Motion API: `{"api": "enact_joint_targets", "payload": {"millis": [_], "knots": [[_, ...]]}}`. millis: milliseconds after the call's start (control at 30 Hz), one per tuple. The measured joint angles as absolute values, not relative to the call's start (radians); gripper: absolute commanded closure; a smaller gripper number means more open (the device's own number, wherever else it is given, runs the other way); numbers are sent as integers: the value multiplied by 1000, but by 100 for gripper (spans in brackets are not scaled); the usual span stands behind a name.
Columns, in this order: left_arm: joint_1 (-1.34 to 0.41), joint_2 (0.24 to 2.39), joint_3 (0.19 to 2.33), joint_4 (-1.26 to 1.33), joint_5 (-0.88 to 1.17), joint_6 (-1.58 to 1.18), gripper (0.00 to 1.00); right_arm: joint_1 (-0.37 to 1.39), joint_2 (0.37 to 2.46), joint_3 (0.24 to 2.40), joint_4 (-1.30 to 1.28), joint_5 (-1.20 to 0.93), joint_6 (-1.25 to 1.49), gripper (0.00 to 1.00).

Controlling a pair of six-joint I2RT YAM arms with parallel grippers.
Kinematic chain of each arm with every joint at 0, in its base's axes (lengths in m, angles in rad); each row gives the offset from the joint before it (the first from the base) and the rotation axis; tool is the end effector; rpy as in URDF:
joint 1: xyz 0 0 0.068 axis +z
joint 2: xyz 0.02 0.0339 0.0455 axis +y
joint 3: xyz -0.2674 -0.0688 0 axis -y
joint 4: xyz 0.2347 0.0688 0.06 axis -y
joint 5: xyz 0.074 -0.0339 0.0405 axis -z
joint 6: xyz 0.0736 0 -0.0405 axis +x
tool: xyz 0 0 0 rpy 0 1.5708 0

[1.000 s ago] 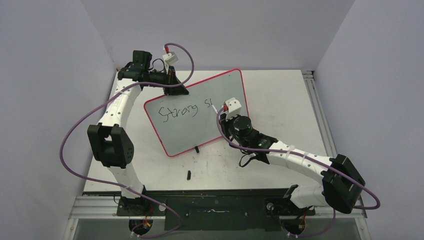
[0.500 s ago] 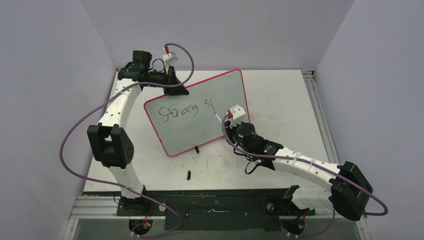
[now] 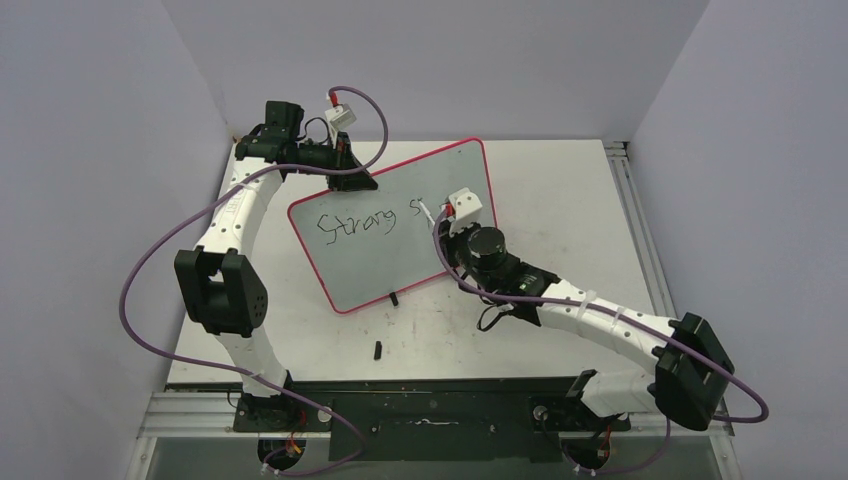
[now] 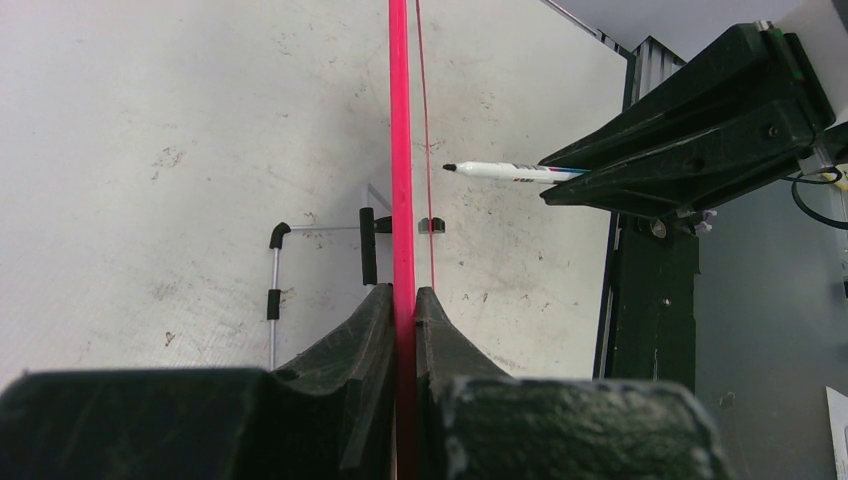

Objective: Write a sentence on the whiteboard

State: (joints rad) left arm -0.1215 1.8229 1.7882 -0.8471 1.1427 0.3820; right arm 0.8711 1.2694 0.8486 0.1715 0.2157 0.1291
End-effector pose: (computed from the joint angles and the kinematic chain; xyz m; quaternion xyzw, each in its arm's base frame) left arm 0.3788 -0.1137 0.3436 0.3741 0.7213 -0.4678 0.3478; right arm 0.2186 0.2352 0.2917 -0.2230 0.7555 0.2180 0.5762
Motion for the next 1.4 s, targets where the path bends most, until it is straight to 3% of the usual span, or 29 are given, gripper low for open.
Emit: {"api": "enact_joint_targets", "payload": {"millis": [1400], "knots": [[-116, 1822, 1784, -841, 1138, 377, 100, 822, 1322, 831, 197, 207, 136, 95]]}}
